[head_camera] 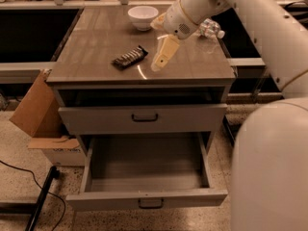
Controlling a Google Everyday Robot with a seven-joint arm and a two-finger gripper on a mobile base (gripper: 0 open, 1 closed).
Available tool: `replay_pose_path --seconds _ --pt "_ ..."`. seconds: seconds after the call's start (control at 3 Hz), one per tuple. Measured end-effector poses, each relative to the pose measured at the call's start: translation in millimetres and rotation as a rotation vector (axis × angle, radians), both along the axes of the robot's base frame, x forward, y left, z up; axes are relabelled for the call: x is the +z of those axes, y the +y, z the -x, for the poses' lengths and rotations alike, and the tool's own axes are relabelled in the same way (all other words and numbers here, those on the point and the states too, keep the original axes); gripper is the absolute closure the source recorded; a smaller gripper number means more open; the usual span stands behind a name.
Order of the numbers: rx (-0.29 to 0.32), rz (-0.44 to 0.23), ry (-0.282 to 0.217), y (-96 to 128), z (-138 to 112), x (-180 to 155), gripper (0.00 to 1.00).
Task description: Place rxbar chocolate into middle drawer
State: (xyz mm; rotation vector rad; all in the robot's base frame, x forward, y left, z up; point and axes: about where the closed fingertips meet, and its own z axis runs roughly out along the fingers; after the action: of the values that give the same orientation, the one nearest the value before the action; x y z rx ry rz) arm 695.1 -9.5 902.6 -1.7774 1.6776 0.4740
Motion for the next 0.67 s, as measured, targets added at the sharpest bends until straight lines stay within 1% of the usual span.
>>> replay_pose_path --seconds 0.33,0.67 --pt "-0.004 0.037 0.01 2.8 -18.4 -8.3 0.0" --pt "-0.044 0.046 0.013 7.2 -32.4 -15.7 0.0"
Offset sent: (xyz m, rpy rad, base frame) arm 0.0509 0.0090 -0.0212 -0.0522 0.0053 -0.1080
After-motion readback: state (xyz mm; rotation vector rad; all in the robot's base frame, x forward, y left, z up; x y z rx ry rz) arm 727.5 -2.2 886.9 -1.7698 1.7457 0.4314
